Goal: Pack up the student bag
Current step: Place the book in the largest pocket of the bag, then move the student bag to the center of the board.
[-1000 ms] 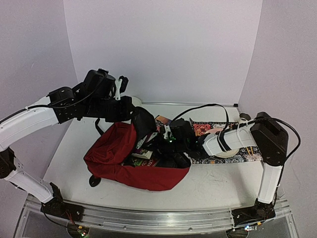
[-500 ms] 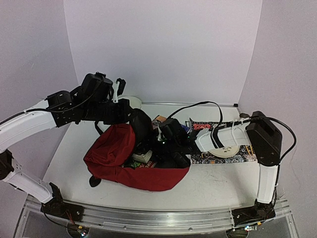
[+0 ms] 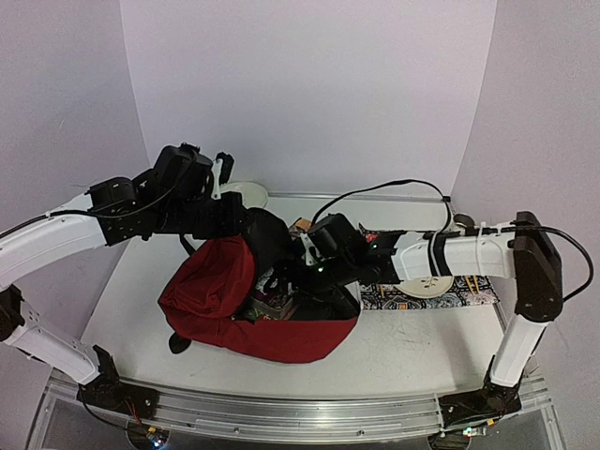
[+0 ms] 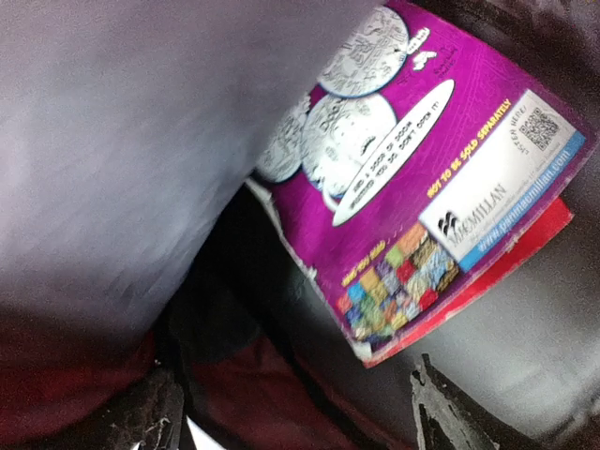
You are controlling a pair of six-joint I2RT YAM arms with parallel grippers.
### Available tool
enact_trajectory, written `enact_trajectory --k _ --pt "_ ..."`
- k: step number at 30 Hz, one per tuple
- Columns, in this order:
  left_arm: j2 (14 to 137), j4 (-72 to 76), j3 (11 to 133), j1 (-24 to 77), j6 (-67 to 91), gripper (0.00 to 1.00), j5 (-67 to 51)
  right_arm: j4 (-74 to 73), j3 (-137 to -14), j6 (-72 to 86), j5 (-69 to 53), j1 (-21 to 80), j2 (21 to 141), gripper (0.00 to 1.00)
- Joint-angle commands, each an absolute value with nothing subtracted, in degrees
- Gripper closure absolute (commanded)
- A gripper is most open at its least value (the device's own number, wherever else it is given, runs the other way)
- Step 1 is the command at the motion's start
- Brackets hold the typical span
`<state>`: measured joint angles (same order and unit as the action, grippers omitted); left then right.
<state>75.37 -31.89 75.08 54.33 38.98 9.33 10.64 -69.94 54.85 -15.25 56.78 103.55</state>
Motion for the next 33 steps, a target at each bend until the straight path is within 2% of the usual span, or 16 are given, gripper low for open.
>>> enact_trajectory --k 1,10,15,24,33 --pt "72.5 -29.5 73.3 54.0 38.5 1.0 11.6 2.6 -69.4 47.5 -10.4 57.1 97.6 0.12" --pt "73.6 -31.6 64.3 52.9 40.6 1.0 12.8 -9.0 -67.8 39.3 -1.0 53.5 91.3 0.11" --pt "76.4 -32.0 60.2 52.3 40.9 1.0 11.9 -9.9 -64.8 36.9 0.0 49.0 89.7 0.18" --pt "81.3 -33.4 53.2 50.5 41.0 1.0 11.6 -8.3 -64.5 35.3 -0.7 47.6 99.1 0.34" --pt "82.7 -38.1 51.8 47.6 40.5 0.99 17.0 -0.1 -71.3 37.1 -11.3 54.3 108.6 0.39"
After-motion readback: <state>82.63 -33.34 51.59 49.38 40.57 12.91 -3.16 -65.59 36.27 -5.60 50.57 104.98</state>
